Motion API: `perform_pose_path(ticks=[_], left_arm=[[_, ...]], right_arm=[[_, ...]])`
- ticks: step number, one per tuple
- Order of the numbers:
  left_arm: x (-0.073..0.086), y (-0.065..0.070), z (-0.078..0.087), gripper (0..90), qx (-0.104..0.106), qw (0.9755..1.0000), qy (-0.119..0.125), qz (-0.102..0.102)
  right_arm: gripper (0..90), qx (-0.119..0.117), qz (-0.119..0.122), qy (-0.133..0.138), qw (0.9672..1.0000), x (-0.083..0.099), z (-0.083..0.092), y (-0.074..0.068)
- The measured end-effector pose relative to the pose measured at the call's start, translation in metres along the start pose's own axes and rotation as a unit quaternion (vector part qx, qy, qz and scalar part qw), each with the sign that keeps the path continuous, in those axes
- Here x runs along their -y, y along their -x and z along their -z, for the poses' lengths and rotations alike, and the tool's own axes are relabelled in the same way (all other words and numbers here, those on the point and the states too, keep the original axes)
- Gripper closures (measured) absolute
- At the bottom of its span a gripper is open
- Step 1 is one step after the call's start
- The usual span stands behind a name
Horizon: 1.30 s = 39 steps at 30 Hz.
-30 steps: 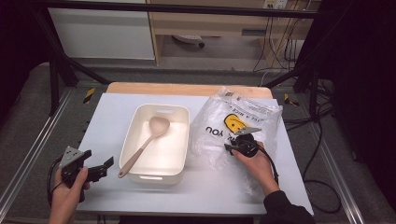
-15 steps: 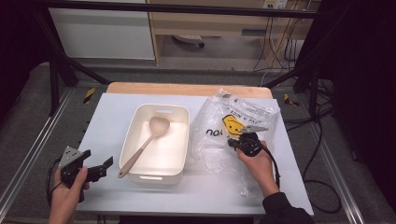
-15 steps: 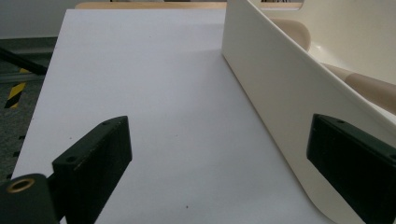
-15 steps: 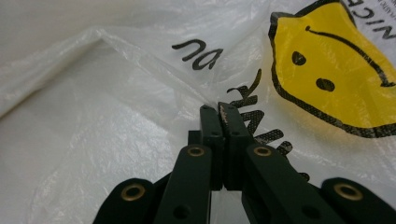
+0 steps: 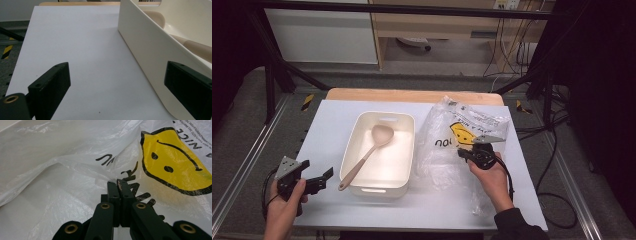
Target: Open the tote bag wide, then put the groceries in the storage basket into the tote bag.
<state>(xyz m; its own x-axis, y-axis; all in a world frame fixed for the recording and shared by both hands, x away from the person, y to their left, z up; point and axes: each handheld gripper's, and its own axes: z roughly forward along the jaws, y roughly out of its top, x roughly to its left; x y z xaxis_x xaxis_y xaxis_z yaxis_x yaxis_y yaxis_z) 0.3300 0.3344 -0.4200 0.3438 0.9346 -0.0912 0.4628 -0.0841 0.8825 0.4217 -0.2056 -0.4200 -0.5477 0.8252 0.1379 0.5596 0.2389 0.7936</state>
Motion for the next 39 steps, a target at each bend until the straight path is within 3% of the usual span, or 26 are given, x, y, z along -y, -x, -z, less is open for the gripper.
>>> perform_pose_path(ticks=[13, 21, 24, 27, 34, 37, 39], left_arm=[[-0.001, -0.001, 0.000, 6.2, -0.001, 1.0000, 0.003, 0.003], [-0.013, 0.008, 0.010, 6.2, 0.006, 0.9993, 0.035, 0.004], [-0.027, 0.019, 0.018, 5.9, 0.002, 0.9982, 0.060, -0.001], [-0.038, 0.030, 0.024, 5.8, 0.012, 0.9974, 0.071, -0.011], [-0.060, 0.063, 0.032, 6.0, 0.049, 0.9950, 0.084, -0.023], [-0.071, 0.079, 0.029, 7.1, 0.072, 0.9949, 0.064, -0.031], [-0.077, 0.093, 0.025, 9.5, 0.097, 0.9930, 0.051, -0.044]], right_arm=[[90.0, -0.013, -0.004, -0.003, 0.9999, -0.002, 0.003, -0.001], [90.0, -0.015, -0.007, -0.002, 0.9999, -0.004, 0.008, -0.006], [90.0, -0.015, -0.011, -0.001, 0.9998, -0.004, 0.012, -0.007], [90.0, -0.011, -0.018, 0.000, 0.9998, -0.003, 0.015, -0.007], [90.0, -0.015, -0.009, -0.005, 0.9998, -0.003, 0.014, -0.010], [90.0, -0.016, -0.003, -0.009, 0.9998, -0.003, 0.012, -0.012], [90.0, -0.019, -0.001, -0.010, 0.9998, -0.003, 0.010, -0.012]])
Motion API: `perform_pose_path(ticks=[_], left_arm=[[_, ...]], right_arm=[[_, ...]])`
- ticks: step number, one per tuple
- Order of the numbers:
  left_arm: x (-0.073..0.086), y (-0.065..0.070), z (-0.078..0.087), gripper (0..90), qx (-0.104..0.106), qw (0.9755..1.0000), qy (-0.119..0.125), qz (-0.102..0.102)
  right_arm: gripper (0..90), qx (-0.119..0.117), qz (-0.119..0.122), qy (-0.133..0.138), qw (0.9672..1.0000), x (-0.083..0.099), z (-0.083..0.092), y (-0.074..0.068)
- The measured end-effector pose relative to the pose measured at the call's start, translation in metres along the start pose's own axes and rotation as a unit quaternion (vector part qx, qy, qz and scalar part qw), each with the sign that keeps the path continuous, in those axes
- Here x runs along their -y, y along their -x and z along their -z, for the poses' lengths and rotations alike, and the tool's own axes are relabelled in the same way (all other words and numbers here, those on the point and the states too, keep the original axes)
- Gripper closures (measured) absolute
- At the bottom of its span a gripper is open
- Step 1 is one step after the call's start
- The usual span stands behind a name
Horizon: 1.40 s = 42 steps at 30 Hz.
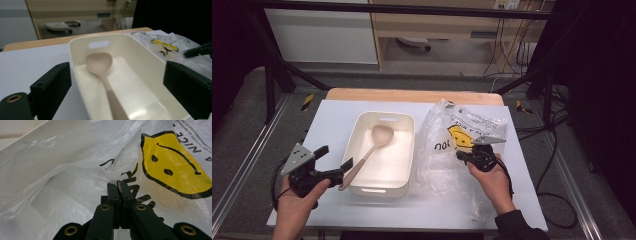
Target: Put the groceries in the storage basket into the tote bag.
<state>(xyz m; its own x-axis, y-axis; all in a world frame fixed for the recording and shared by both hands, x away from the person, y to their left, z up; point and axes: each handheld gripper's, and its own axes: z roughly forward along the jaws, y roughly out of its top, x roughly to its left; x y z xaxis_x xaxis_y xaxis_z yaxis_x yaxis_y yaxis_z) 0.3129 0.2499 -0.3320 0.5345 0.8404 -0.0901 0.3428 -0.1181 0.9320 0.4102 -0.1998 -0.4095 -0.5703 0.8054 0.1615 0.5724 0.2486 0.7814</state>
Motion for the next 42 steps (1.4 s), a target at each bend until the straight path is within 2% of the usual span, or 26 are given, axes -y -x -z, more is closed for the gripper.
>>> perform_pose_path(ticks=[3, 5, 7, 10, 12, 14, 18, 22, 26, 29, 31, 35, 40, 41, 42], left_arm=[[-0.007, 0.022, -0.011, 10.4, 0.021, 0.9997, -0.009, -0.013], [-0.009, 0.037, -0.020, 13.9, 0.040, 0.9991, -0.002, -0.017], [-0.008, 0.052, -0.031, 15.9, 0.038, 0.9988, 0.004, -0.033], [-0.003, 0.077, -0.046, 19.8, 0.041, 0.9983, 0.005, -0.042], [0.001, 0.092, -0.055, 22.2, 0.048, 0.9974, -0.006, -0.053], [0.006, 0.106, -0.062, 24.4, 0.055, 0.9970, -0.010, -0.053], [0.014, 0.132, -0.071, 29.7, 0.083, 0.9950, -0.020, -0.052], [0.019, 0.156, -0.076, 36.5, 0.099, 0.9934, -0.020, -0.055], [0.029, 0.177, -0.095, 45.5, 0.118, 0.9909, -0.037, -0.054], [0.037, 0.188, -0.114, 53.5, 0.123, 0.9901, -0.050, -0.047], [0.044, 0.193, -0.127, 60.6, 0.117, 0.9899, -0.060, -0.053], [0.056, 0.195, -0.155, 71.2, 0.113, 0.9880, -0.093, -0.049], [0.065, 0.193, -0.178, 84.4, 0.104, 0.9850, -0.120, -0.068], [0.067, 0.194, -0.182, 86.1, 0.097, 0.9845, -0.125, -0.076], [0.069, 0.194, -0.186, 87.2, 0.094, 0.9827, -0.133, -0.087]], right_arm=[[90.0, -0.004, 0.006, -0.006, 1.0000, 0.000, -0.002, -0.002], [90.0, -0.008, 0.009, -0.013, 0.9998, 0.000, -0.003, -0.004], [90.0, -0.008, 0.009, -0.015, 0.9998, 0.001, -0.003, -0.006], [90.0, -0.009, 0.009, -0.017, 0.9998, 0.001, -0.003, -0.009], [90.0, -0.011, 0.008, -0.019, 0.9997, 0.001, -0.002, -0.012], [90.0, -0.010, 0.012, -0.019, 0.9997, 0.001, -0.003, -0.014], [90.0, -0.011, 0.012, -0.017, 0.9997, 0.000, -0.002, -0.015], [90.0, -0.011, 0.006, -0.016, 0.9998, 0.002, 0.001, -0.015], [90.0, -0.011, 0.001, -0.013, 0.9999, 0.003, 0.003, -0.013], [90.0, -0.009, -0.005, -0.014, 0.9999, 0.004, 0.005, -0.014], [90.0, -0.007, -0.005, -0.014, 0.9999, 0.004, 0.005, -0.014], [90.0, -0.008, -0.005, -0.016, 0.9998, 0.005, 0.005, -0.013], [90.0, -0.008, -0.007, -0.015, 0.9998, 0.005, 0.006, -0.011], [90.0, -0.007, -0.009, -0.015, 0.9998, 0.005, 0.007, -0.010], [90.0, -0.007, -0.008, -0.014, 0.9998, 0.005, 0.007, -0.010]])
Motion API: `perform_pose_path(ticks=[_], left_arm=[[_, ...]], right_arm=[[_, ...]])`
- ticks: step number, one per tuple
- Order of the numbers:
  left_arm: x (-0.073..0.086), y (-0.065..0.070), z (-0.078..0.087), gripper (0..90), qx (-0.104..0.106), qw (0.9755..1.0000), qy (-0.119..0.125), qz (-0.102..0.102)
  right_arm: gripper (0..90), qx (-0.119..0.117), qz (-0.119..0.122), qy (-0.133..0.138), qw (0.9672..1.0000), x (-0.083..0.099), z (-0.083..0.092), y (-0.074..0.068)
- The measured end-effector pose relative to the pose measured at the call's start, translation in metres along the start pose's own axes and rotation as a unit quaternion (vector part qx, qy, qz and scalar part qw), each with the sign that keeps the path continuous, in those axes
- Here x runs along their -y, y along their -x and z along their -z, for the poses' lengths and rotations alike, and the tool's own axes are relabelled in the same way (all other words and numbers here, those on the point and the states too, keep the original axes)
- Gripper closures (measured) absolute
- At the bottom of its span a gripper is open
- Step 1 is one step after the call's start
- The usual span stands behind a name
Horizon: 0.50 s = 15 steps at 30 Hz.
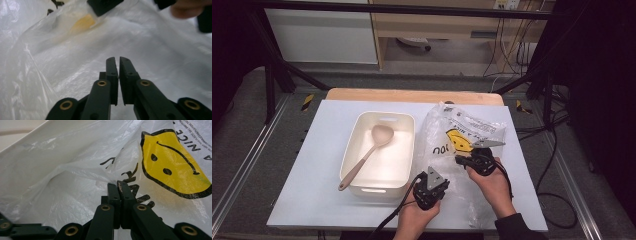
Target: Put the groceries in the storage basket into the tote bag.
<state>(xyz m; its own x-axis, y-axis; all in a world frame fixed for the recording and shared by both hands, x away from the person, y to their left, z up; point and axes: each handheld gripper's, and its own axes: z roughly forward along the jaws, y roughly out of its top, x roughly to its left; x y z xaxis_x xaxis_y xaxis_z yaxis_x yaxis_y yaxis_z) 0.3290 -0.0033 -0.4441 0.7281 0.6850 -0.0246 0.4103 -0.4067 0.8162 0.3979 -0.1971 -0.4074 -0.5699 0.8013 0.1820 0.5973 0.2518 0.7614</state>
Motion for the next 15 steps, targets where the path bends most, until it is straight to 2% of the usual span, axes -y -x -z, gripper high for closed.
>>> perform_pose_path(ticks=[3, 6, 10, 13, 15], left_arm=[[0.000, -0.001, -0.007, 88.1, -0.007, 0.9999, -0.010, -0.010], [0.000, 0.000, -0.012, 88.3, -0.018, 0.9989, -0.023, -0.036], [0.003, -0.005, -0.022, 89.0, -0.017, 0.9980, -0.045, -0.042], [0.002, -0.008, -0.023, 89.8, -0.010, 0.9981, -0.046, -0.039], [0.001, -0.010, -0.025, 90.0, -0.008, 0.9978, -0.048, -0.045]], right_arm=[[90.0, 0.001, -0.002, 0.001, 1.0000, -0.001, 0.001, 0.001], [90.0, 0.001, -0.004, 0.003, 1.0000, -0.002, 0.002, 0.001], [90.0, 0.006, -0.013, 0.007, 0.9999, -0.004, 0.005, 0.002], [90.0, 0.010, -0.012, 0.009, 0.9998, -0.007, 0.009, 0.002], [90.0, 0.012, -0.013, 0.010, 0.9998, -0.009, 0.012, 0.001]])
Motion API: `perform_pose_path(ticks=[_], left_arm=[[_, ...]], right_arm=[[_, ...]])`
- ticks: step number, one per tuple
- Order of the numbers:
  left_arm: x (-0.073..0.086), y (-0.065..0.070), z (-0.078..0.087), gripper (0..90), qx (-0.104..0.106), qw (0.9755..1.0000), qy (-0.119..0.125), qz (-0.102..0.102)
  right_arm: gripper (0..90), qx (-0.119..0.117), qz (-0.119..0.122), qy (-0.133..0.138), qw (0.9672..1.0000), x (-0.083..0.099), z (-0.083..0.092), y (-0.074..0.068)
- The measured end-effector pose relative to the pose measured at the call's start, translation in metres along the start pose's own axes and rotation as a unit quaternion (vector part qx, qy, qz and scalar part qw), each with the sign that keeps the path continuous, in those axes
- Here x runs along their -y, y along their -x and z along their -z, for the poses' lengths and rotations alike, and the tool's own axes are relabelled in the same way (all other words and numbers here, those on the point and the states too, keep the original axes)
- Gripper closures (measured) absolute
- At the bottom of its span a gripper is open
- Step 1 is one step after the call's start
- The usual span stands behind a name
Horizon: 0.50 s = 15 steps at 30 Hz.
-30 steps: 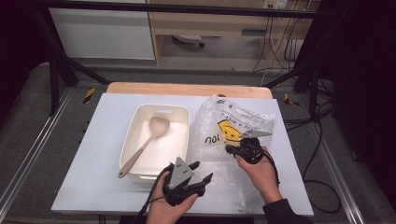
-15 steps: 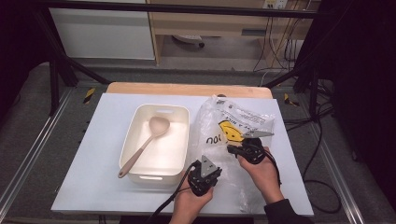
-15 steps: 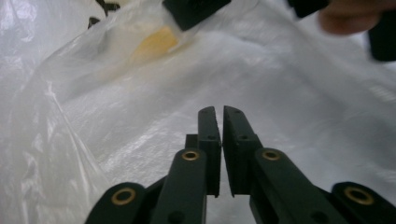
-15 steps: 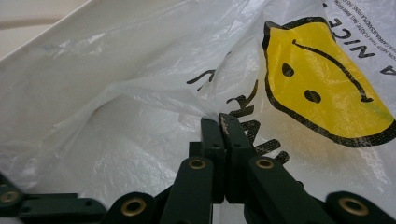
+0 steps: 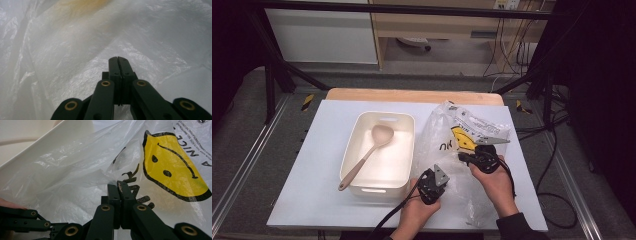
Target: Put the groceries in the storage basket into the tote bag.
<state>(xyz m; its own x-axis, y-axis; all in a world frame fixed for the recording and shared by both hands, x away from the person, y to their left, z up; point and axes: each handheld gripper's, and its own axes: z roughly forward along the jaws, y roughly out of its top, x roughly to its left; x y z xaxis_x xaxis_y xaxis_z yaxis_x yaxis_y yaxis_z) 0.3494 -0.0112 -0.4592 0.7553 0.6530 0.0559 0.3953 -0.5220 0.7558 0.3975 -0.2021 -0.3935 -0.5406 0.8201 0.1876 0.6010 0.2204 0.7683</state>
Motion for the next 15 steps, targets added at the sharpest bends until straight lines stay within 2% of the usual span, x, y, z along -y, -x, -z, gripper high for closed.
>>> perform_pose_path(ticks=[6, 15], left_arm=[[-0.001, -0.003, -0.002, 90.0, 0.009, 1.0000, 0.000, -0.001], [-0.001, -0.003, -0.002, 90.0, 0.008, 1.0000, 0.000, -0.006]], right_arm=[[90.0, 0.008, 0.002, 0.002, 1.0000, -0.008, 0.003, 0.002], [90.0, 0.023, 0.004, 0.022, 0.9995, -0.039, 0.012, 0.009]])
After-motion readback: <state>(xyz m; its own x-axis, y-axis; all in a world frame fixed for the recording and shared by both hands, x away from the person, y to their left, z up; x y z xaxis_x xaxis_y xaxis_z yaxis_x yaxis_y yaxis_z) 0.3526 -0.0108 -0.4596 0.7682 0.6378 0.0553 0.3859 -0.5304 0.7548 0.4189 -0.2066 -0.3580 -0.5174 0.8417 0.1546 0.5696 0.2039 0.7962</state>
